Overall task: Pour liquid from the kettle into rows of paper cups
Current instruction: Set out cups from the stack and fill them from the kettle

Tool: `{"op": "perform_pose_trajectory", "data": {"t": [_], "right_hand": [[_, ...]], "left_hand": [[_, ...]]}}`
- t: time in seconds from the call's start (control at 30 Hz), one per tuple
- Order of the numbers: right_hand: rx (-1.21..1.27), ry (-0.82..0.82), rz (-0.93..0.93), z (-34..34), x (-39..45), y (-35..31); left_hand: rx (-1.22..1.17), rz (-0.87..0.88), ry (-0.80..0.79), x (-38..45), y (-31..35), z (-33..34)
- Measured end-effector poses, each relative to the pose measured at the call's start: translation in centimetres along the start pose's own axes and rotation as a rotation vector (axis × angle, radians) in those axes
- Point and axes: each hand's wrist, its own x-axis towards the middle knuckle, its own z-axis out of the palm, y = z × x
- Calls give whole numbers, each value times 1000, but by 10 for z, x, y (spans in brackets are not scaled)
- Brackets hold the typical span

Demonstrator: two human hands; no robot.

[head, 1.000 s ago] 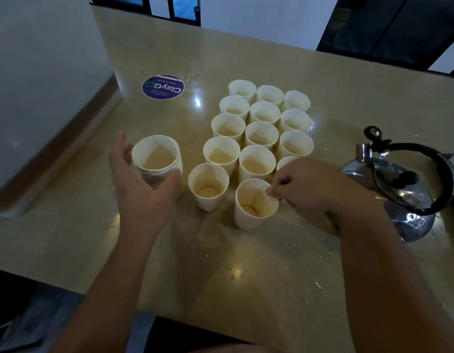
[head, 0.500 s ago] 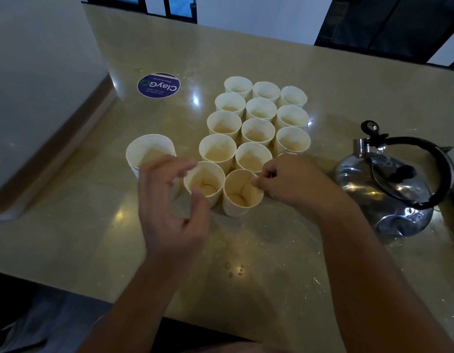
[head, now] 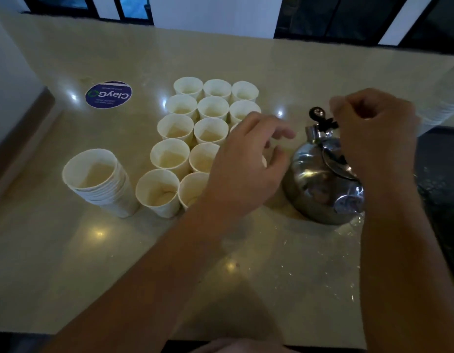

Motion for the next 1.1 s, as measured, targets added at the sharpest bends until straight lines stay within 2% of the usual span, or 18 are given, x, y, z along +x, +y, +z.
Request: {"op": "perform_pose_trajectory", "data": {"t": [0.1,0.17,0.27,0.4,0.47,0.7,1.1], "right_hand": [[-111,108,77,-6,10,26],[-188,47,176,-8,15,44],[-85,-60,262,-7,12,60],[13,57,275,-3,8,67],[51,75,269,-3,9,68],[89,-44,164,-13,11,54],[57,-232,-30,-50,-2,0]], "left_hand": [[-16,-63,-117,31,4,24],[10,-90,-173,51,4,41],[91,-94,-245,75,3,63],[140,-57,-305,93,4,80],[142,-53,-341,98,6,84],[125,-67,-370,101,11,74],[152,-50,-478,95,29,5]]}}
